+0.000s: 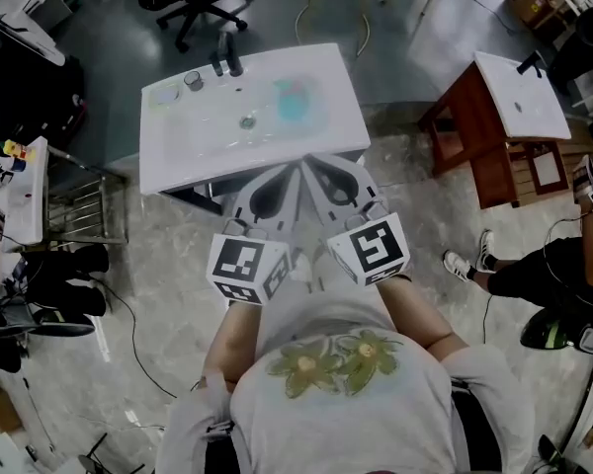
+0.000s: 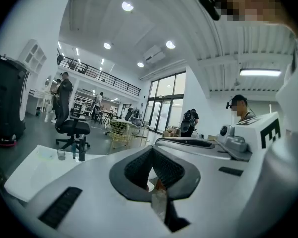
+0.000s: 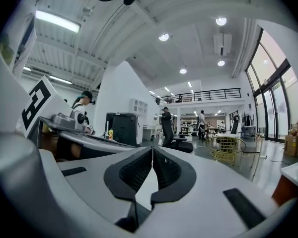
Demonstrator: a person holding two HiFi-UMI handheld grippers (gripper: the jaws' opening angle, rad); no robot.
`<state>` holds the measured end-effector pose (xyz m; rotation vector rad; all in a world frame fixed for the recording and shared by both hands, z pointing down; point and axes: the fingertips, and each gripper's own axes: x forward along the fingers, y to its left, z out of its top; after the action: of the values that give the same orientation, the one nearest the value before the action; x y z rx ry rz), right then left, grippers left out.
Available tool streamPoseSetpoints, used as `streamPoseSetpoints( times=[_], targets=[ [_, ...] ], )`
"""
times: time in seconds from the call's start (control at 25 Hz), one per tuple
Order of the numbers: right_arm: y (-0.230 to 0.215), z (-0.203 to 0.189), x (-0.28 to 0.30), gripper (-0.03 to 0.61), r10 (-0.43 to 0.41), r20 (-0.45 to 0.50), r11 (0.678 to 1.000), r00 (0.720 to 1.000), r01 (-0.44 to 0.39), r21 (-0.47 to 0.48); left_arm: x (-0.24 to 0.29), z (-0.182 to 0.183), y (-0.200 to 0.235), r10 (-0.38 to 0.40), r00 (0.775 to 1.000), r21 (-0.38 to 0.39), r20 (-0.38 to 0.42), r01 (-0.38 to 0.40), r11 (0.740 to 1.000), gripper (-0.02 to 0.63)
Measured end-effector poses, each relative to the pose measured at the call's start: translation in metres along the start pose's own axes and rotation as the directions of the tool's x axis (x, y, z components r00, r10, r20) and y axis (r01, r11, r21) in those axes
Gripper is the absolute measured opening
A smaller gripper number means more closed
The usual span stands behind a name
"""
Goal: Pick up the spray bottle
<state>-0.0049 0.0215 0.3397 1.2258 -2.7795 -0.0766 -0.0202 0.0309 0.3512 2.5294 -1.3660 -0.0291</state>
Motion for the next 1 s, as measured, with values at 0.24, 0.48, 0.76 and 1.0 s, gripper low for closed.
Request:
streamPoseSetpoints(
  times=[0.24,0.48,0.76,1.0],
  targets=[
    [0.003,-0.014,0.018,0.023,0.029,-0.073,0.999,0.997,-0.031,-0.029,0.009,-0.016,0.021,0.024,0.999,-0.032,-0.033,-0.025,0.999,0.008],
    [-0.002,-0.020,0.041,0.021,0.033,-0.007,0.996,0.999,-0.034,-0.077,0.026,-0.018,0.045,0.028,0.998,-0.060,-0.048,-0.031,0.998,0.009],
    [-0.025,-0.033,0.075,0.023,0.043,-0.044,0.999,0.998,-0.044,-0.014,0.056,-0.020,0.073,0.034,0.996,-0.074,-0.082,-0.040,0.996,0.009],
    [-0.049,-0.052,0.106,0.023,0.068,-0.123,0.998,0.990,-0.069,-0.003,0.084,-0.027,0.094,0.004,0.990,-0.076,-0.140,-0.014,0.997,0.009]
  ],
)
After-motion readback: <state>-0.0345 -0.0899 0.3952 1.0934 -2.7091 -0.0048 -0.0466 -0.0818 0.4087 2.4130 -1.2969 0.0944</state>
